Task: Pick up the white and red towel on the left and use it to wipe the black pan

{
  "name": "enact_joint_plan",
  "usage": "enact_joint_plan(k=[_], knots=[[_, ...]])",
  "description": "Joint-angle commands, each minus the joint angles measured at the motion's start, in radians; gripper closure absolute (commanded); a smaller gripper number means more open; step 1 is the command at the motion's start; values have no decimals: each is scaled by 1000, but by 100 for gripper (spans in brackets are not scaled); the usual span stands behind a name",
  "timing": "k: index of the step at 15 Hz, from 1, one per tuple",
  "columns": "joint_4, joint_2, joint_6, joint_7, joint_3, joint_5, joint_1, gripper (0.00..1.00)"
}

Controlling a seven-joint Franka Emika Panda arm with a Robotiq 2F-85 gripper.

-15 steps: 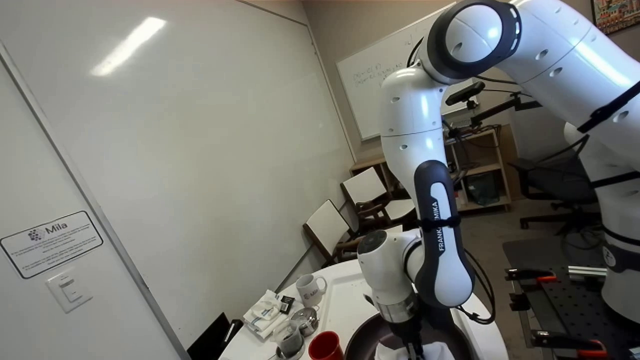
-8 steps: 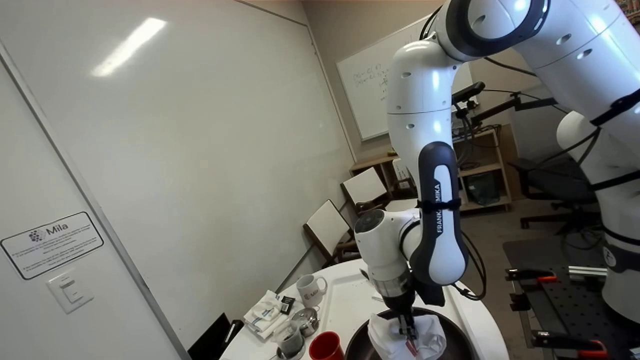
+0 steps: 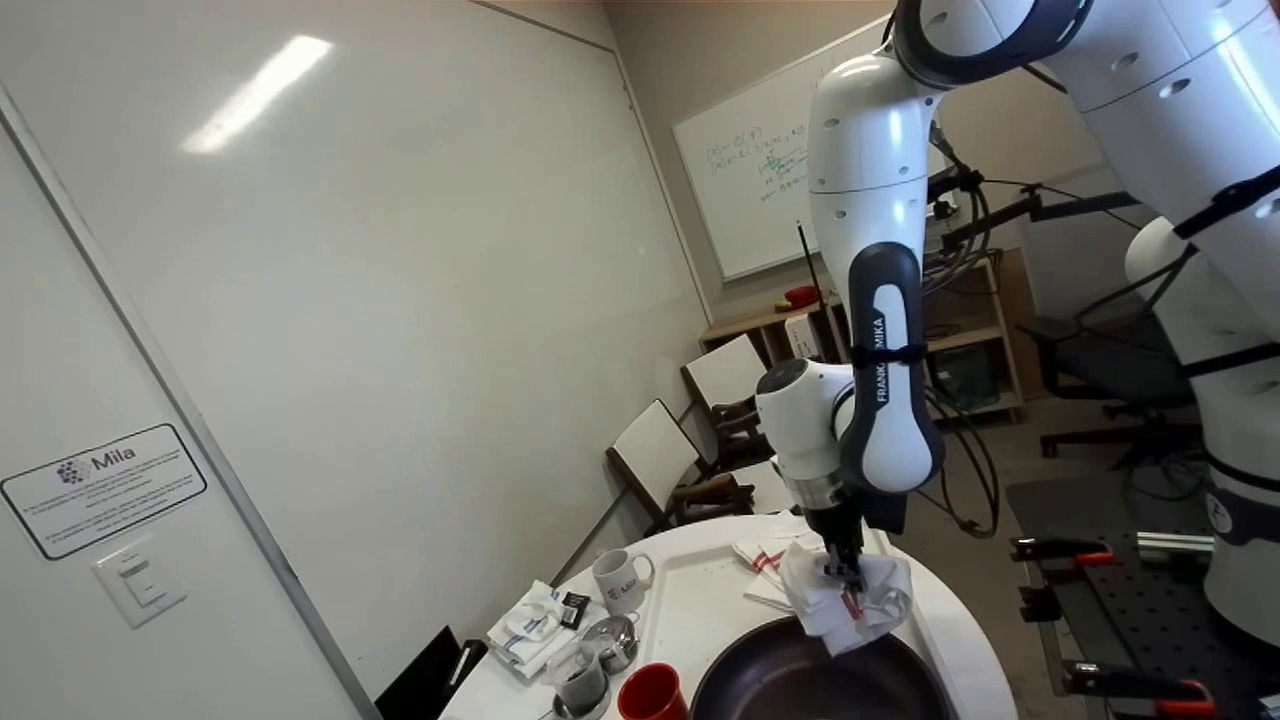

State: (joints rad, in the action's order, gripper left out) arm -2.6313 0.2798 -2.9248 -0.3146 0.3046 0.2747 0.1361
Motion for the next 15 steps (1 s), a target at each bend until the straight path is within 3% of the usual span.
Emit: enact_joint_plan(k=[1, 3, 6, 10, 15], knots=[[-91, -90, -39, 59, 0, -65, -105, 96], [-100, -98, -49, 100, -29, -124, -175, 96], [-65, -71, -21, 224, -163, -306, -297, 96], [47, 23, 20, 358, -314, -514, -403, 96], [184, 171, 27, 338, -302, -522, -406, 96]])
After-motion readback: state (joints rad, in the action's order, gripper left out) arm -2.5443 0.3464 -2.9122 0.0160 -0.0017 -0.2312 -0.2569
